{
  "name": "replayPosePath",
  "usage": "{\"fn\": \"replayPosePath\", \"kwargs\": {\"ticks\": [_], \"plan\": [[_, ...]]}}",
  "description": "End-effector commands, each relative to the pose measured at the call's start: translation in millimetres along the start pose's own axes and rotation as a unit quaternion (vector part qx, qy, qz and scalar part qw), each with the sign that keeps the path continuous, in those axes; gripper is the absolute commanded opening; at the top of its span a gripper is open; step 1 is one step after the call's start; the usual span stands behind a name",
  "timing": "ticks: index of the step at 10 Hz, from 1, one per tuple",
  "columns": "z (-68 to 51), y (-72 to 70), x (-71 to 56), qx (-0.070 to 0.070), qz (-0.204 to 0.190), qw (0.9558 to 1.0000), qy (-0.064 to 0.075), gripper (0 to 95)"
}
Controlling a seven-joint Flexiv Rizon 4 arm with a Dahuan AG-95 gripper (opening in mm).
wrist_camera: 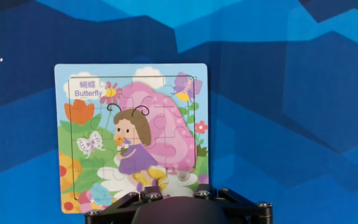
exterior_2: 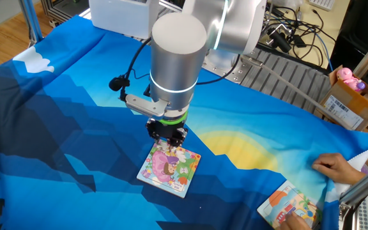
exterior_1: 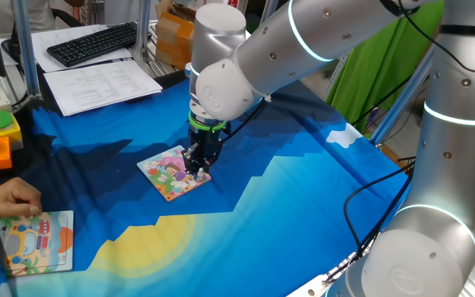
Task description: Assemble one piece of a puzzle
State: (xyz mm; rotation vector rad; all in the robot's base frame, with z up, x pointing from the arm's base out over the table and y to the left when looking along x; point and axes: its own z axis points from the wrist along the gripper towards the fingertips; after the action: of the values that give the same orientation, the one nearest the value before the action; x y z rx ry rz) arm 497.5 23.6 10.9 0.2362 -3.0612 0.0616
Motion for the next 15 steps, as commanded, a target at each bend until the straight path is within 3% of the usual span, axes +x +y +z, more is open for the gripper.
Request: {"fn": "replayPosePath", "kwargs": {"ticks": [1, 15], "plan": [[3.2, 0.8, 0.7, 0.002, 0.002, 1.0, -0.002, 0.0], [6.3, 1.6, 0.5, 0.009, -0.003, 0.9999, -0.01, 0.0]]}}
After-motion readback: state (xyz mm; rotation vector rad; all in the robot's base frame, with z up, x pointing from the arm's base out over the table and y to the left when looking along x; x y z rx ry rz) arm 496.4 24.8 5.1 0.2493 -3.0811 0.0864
